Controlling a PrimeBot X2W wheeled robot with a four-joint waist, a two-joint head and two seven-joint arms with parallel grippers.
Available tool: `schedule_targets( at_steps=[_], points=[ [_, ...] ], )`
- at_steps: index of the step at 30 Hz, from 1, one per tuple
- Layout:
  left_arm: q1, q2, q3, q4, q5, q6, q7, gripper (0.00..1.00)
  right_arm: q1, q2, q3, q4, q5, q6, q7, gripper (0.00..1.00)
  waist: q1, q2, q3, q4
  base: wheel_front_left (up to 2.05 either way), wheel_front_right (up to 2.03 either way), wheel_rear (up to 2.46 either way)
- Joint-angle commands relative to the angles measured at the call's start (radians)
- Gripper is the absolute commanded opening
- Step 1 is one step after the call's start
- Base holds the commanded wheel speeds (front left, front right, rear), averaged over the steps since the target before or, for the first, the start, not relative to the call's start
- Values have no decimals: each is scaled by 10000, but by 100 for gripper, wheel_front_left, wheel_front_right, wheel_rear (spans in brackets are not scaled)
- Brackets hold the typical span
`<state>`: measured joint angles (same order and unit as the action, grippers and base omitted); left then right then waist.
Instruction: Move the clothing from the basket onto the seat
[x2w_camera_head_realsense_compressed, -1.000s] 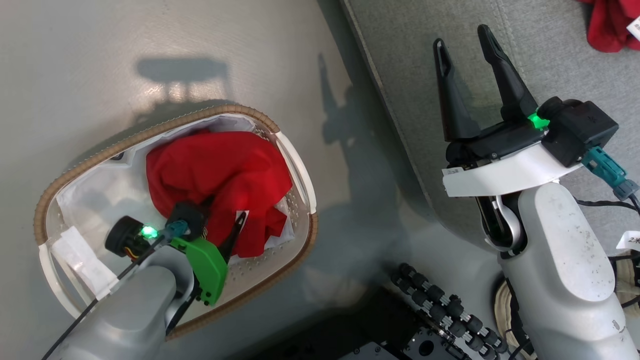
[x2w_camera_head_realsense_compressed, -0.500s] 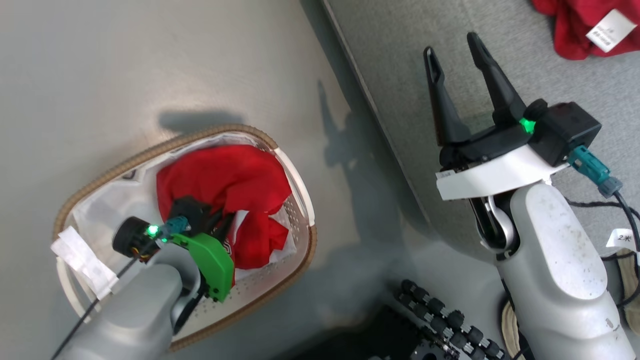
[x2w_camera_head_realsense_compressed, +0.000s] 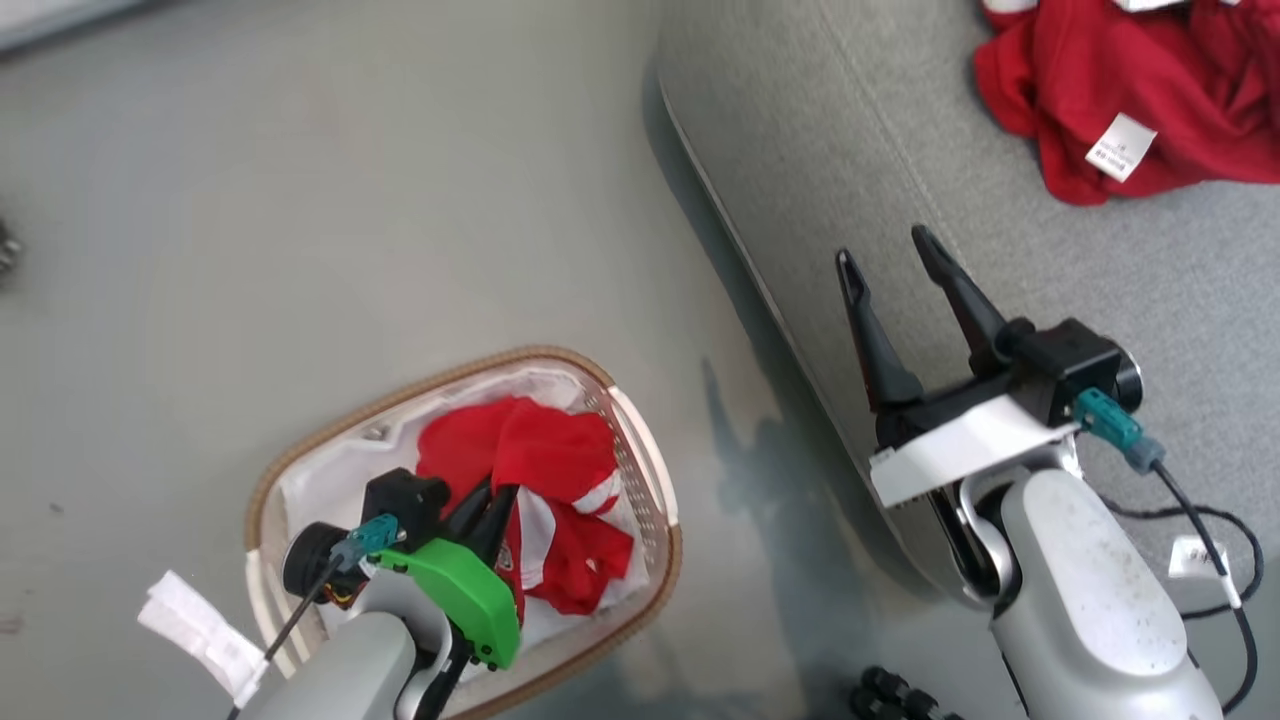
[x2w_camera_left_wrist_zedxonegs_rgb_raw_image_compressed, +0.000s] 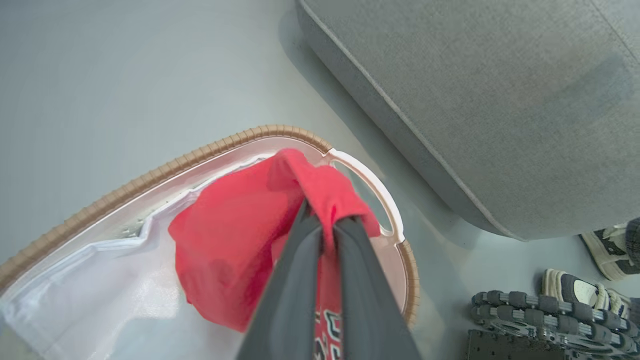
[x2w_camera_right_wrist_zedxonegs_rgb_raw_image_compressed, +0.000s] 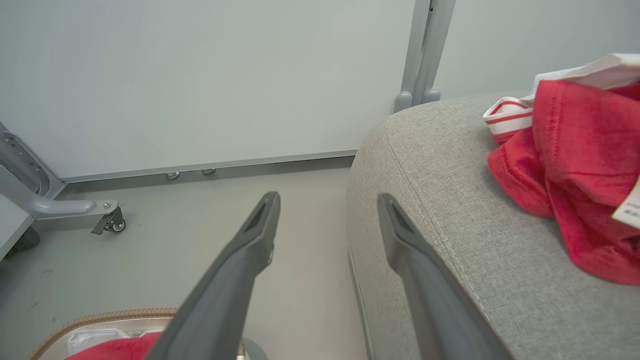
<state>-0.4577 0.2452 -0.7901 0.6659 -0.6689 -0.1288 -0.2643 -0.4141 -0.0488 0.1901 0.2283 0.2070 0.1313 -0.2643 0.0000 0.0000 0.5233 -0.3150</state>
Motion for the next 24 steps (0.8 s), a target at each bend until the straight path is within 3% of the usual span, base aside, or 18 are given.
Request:
schedule_targets(
  at_steps=[1, 12, 24],
  points=[
    [332, -183, 398, -308, 285, -37, -2, 0, 334, -45, -47, 86, -63, -10, -2, 100, 0, 0, -1484, 848, 0, 0, 0],
    [1973, -982, 2033, -2239, 1728, -37, -2, 0, 1595, -50, -312, 692, -406, -10, -3, 100, 0, 0, -3329, 1922, 0, 0, 0],
    [2595, -1414, 2780, -4316, 2307, -37, -2, 0, 2936, -45, -511, 1118, -604, -10, -3, 100, 0, 0, -4843, 2717, 0, 0, 0]
  ],
)
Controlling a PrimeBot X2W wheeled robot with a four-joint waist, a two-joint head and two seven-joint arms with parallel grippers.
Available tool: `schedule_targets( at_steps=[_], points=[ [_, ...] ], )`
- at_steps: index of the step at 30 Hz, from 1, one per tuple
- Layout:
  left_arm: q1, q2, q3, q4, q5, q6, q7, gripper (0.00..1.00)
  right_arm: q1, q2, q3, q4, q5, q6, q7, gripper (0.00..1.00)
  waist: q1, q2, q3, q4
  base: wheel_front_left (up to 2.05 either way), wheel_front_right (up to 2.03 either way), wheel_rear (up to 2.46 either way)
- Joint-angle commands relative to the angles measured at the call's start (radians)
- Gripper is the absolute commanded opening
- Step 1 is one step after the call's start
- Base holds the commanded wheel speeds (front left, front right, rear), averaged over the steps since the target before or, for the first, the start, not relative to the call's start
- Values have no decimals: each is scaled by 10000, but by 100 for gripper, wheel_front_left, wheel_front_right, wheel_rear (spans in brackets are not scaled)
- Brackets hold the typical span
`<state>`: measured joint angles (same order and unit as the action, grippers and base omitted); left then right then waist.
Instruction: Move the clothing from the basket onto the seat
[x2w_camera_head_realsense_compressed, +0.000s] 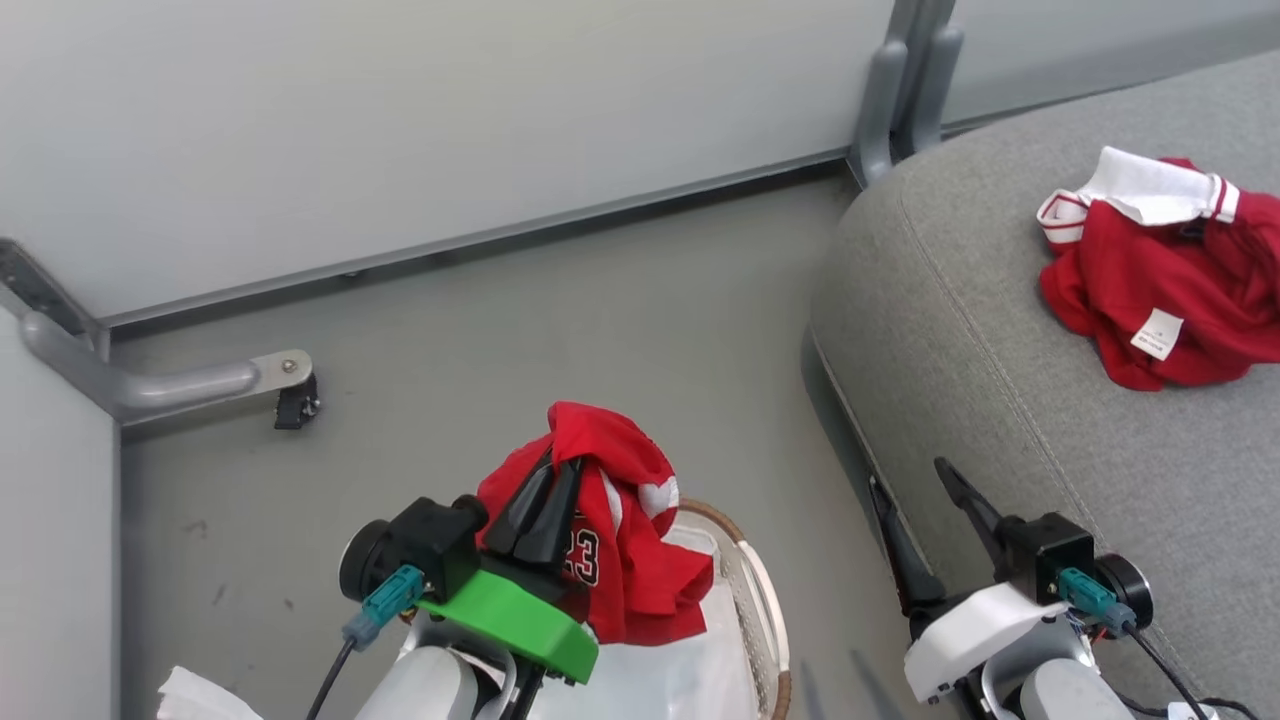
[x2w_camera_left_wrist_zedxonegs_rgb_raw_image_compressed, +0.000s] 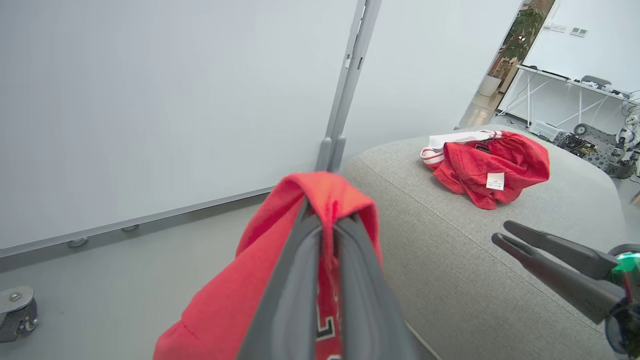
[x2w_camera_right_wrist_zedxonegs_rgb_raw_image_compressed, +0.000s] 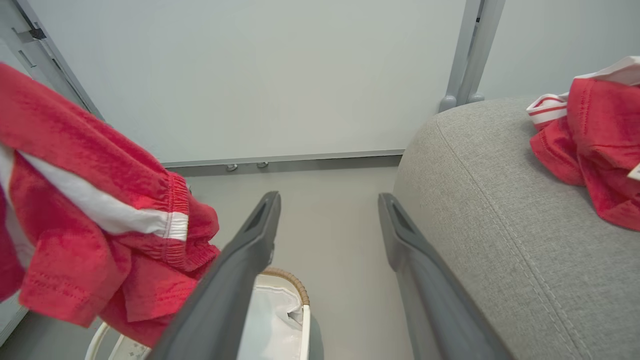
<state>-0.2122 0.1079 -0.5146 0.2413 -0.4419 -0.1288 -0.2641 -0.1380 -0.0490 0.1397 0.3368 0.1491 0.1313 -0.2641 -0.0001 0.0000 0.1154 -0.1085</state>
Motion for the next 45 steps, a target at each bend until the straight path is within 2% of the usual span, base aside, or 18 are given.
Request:
schedule_targets(
  at_steps=[1, 9, 16, 29, 39, 40, 41, 42, 45],
  points=[
    [135, -67, 77, -183, 35, -37, -4, 0, 256, -43, 5, 62, -24, -10, -5, 100, 1, 0, -831, 682, 0, 0, 0],
    [-425, -148, 332, -1054, 203, -38, -4, 0, 757, -39, 345, 291, 100, -10, -4, 100, 1, 0, -1166, 869, 0, 0, 0],
    [-629, -177, 219, -1335, 194, -38, -4, 0, 1022, -40, 1397, 510, 186, -10, -4, 100, 1, 0, -1366, 984, 0, 0, 0],
    [-869, -369, -261, -1170, 16, -38, -4, 0, -654, -46, 4379, 555, 452, -10, -5, 100, 1, 0, -1282, 1564, 0, 0, 0],
    [-1087, -460, -907, -1119, -127, -38, -4, 0, -1571, -40, 4757, 1034, 725, -11, -3, 98, 1, 0, -1228, 2077, 0, 0, 0],
    [-1091, -463, -956, -1124, -147, -38, -4, 0, -1620, -40, 4783, 1080, 797, -11, -5, 51, 1, 0, -1228, 2105, 0, 0, 0],
    [-1083, -463, -1053, -1138, -193, -38, -4, 0, -1656, -48, 4775, 1129, 913, -11, -5, 37, 1, 0, -1231, 2138, 0, 0, 0],
    [-1080, -469, -1129, -1157, -209, -38, -4, 0, -1688, -48, 4794, 1163, 976, -11, -3, 0, 1, 0, -1234, 2165, 0, 0, 0],
    [-1077, -474, -1282, -1167, -273, -38, -4, 0, -1762, -43, 4753, 1152, 1231, -11, -3, 0, 1, 0, -1236, 2230, 0, 0, 0]
  ],
)
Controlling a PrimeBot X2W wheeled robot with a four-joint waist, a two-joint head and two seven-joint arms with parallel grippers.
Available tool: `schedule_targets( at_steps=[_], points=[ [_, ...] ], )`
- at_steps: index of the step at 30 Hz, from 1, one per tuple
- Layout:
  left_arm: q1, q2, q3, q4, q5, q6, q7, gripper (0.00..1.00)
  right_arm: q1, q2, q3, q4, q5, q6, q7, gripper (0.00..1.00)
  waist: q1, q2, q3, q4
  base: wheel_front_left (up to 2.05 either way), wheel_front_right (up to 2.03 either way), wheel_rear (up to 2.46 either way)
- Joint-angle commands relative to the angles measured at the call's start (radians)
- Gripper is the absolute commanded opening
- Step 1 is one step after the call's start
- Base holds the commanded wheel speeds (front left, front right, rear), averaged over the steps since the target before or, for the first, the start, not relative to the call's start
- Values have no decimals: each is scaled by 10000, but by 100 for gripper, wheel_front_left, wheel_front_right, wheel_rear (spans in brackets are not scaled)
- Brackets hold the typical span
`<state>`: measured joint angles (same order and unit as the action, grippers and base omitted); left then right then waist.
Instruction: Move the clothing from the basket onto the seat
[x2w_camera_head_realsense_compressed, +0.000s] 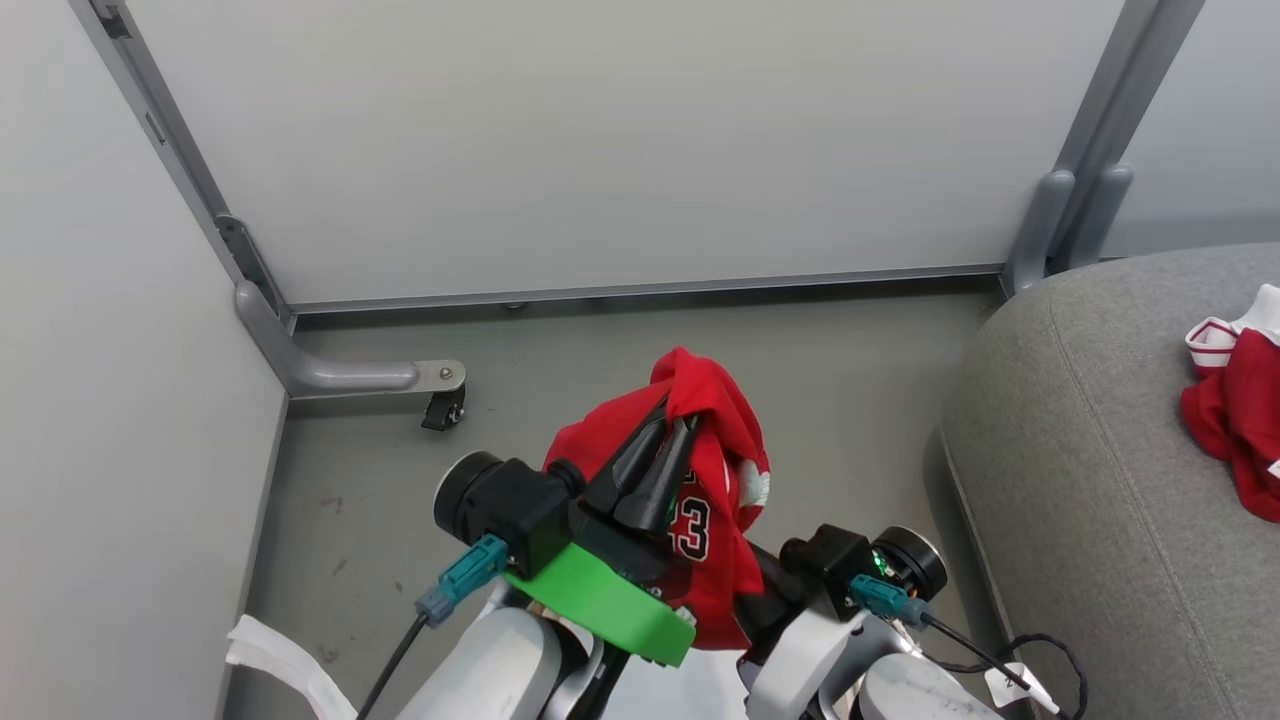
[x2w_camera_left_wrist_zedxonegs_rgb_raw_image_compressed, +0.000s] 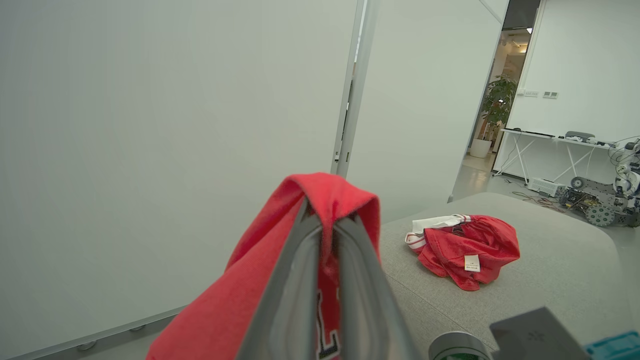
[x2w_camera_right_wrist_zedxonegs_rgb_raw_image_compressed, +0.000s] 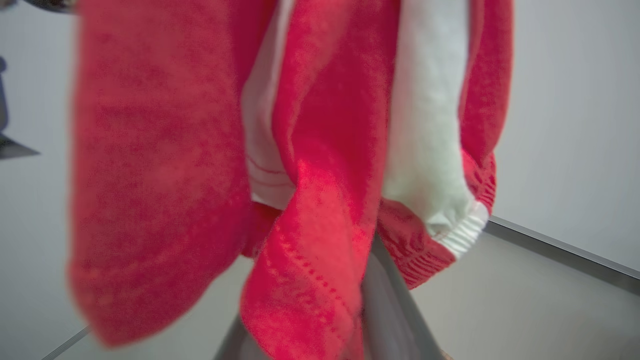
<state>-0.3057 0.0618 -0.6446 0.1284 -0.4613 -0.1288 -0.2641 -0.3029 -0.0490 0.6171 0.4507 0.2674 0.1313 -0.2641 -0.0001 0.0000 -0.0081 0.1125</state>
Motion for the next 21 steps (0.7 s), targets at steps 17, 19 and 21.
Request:
schedule_targets(
  at_steps=[17, 19, 21],
  points=[
    [295, 54, 546, 364, 173, -38, -2, 100, 435, -36, -546, -572, -19, -11, -5, 0, 1, 0, 48, -800, 0, 0, 0],
    [364, 77, 690, 407, 198, -38, -2, 100, 493, -42, -561, -657, -71, -11, -5, 0, 1, 0, 82, -1142, 0, 0, 0],
    [468, 114, 826, 463, 254, -38, -2, 100, 535, -42, -607, -731, -124, -11, -5, 0, 1, 0, 124, -1534, 0, 0, 0]
  ],
)
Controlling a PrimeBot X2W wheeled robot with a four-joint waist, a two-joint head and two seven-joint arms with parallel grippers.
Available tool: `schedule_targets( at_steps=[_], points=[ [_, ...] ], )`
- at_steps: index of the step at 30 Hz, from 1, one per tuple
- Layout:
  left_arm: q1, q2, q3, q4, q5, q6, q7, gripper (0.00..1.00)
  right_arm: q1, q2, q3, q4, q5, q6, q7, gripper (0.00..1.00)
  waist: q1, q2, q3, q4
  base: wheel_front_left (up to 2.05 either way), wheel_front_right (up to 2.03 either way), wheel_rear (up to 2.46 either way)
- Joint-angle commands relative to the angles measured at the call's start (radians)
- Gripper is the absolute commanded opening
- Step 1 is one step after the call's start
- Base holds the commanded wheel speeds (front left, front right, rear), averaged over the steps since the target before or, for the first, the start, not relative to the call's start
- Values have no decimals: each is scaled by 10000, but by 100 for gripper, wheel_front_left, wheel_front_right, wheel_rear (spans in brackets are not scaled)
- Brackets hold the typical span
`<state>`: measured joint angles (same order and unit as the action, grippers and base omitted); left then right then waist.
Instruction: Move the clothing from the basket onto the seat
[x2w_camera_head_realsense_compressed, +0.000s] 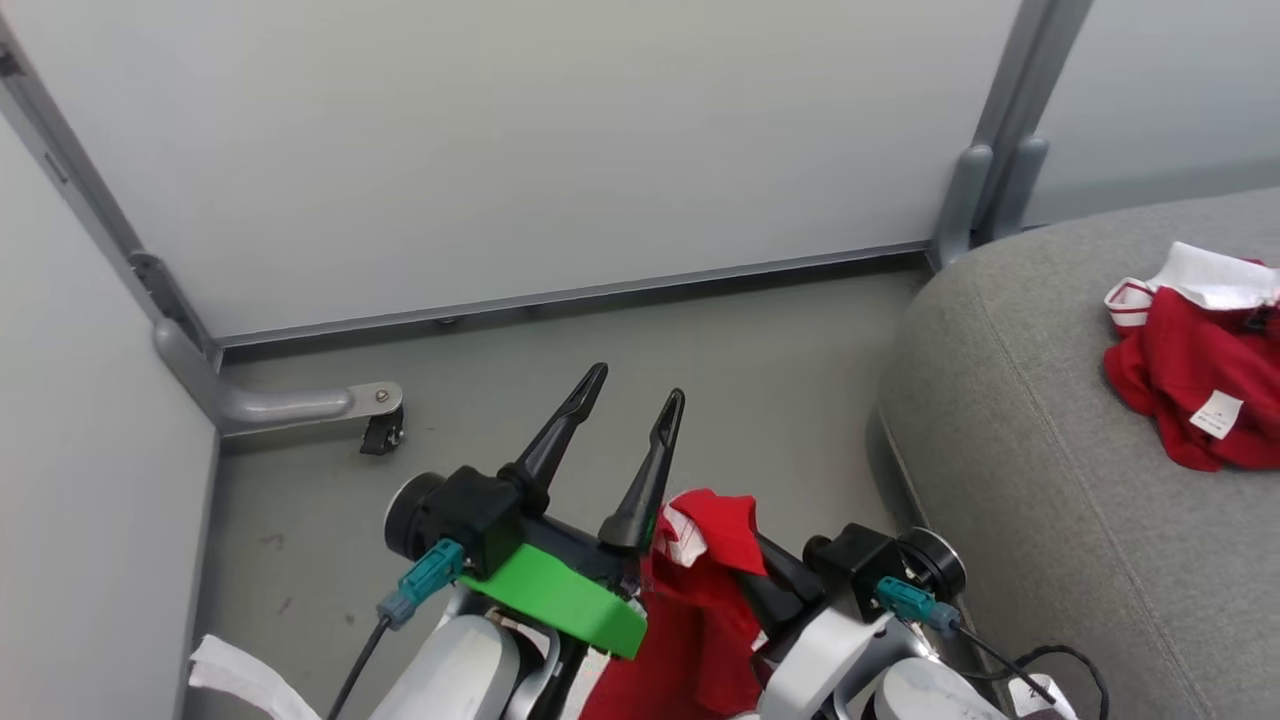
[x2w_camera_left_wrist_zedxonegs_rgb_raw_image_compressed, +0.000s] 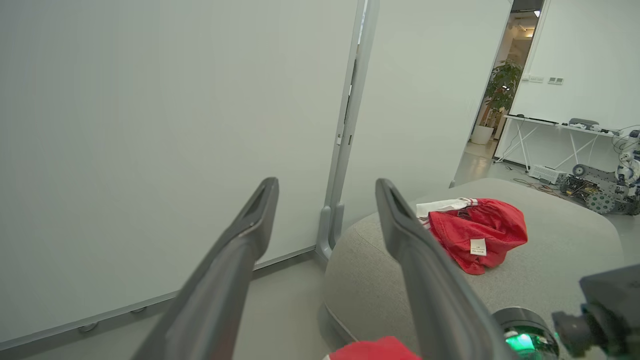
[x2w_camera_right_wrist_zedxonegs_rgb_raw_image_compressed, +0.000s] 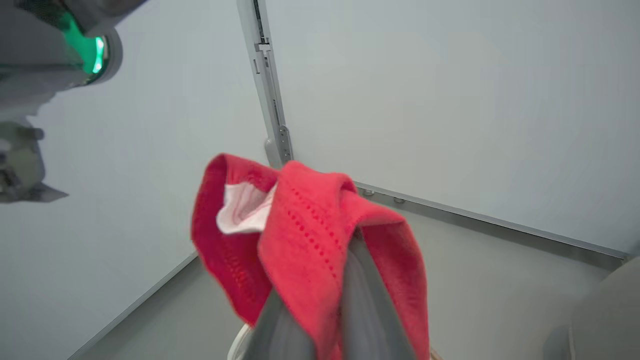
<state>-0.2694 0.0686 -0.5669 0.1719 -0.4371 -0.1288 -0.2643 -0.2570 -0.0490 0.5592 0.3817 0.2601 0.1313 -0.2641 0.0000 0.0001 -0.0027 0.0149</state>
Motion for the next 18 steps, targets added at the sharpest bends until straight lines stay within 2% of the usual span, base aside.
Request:
schedule_targets(
  at_steps=[1, 18],
  points=[
    [162, 70, 101, 49, 60, -38, 0, 100, 99, -39, -65, -97, -81, -11, -5, 0, 0, -1, 99, -798, 0, 0, 0],
    [797, 399, 1240, -75, 592, -38, 5, 100, 372, -34, -598, -1053, -166, -11, -5, 0, 0, -1, 732, -4867, 0, 0, 0]
  ],
)
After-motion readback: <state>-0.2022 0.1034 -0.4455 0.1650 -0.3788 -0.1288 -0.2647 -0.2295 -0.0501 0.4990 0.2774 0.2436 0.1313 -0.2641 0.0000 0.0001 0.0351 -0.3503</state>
